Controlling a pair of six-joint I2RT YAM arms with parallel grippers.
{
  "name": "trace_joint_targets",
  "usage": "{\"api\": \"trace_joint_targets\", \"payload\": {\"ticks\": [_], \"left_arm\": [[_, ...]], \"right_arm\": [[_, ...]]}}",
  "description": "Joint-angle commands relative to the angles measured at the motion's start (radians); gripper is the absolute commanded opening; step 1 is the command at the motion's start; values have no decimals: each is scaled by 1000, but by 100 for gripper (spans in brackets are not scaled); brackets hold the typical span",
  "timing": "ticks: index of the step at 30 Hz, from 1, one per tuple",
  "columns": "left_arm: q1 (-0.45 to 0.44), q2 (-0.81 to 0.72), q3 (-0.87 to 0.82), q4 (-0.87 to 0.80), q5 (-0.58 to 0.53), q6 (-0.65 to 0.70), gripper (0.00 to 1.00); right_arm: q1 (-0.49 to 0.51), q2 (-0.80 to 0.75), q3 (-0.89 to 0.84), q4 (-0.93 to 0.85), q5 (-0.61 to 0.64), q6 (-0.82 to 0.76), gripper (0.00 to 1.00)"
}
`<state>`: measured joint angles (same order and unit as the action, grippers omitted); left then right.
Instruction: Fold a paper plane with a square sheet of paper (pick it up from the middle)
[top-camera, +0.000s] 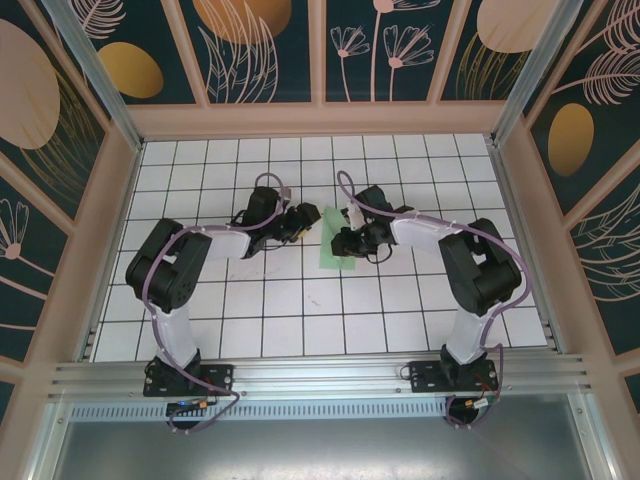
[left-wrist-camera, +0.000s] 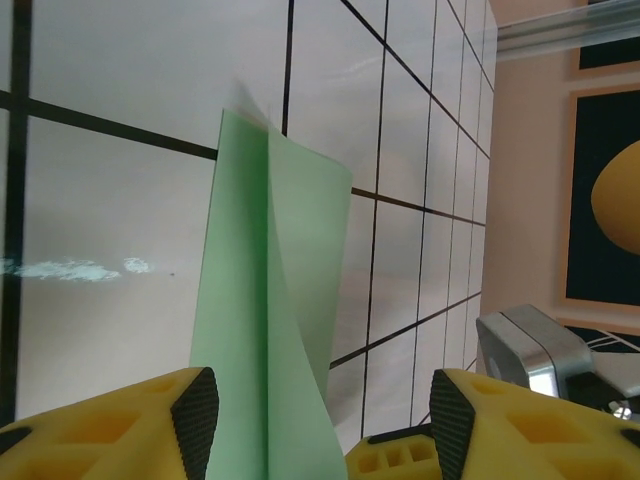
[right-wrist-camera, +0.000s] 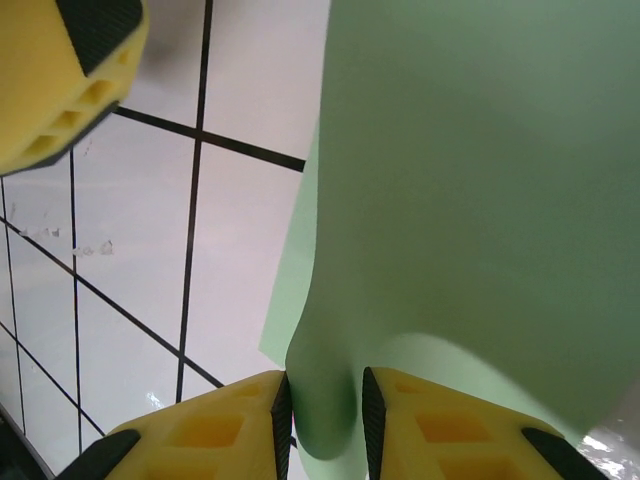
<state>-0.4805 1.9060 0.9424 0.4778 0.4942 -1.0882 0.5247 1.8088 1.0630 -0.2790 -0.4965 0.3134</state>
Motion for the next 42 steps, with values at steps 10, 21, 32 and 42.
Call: {"api": "trace_joint_targets", "payload": {"ticks": [10,21,32,42], "left_arm": [[-44,127,89,97,49,-120,59],[-60,199,112,199,106,-209,58],[-69,226,80,304,113,-279,52],[-68,227,77,312,107,-283,51]], "right_arm": [[-17,-39,-32,30,-27,-21,30],[-17,-41,-28,50,-39,-11,32],[-15,-121,-43,42,2,-30,47],[125,-176,-41,1,311,-89,68]]}}
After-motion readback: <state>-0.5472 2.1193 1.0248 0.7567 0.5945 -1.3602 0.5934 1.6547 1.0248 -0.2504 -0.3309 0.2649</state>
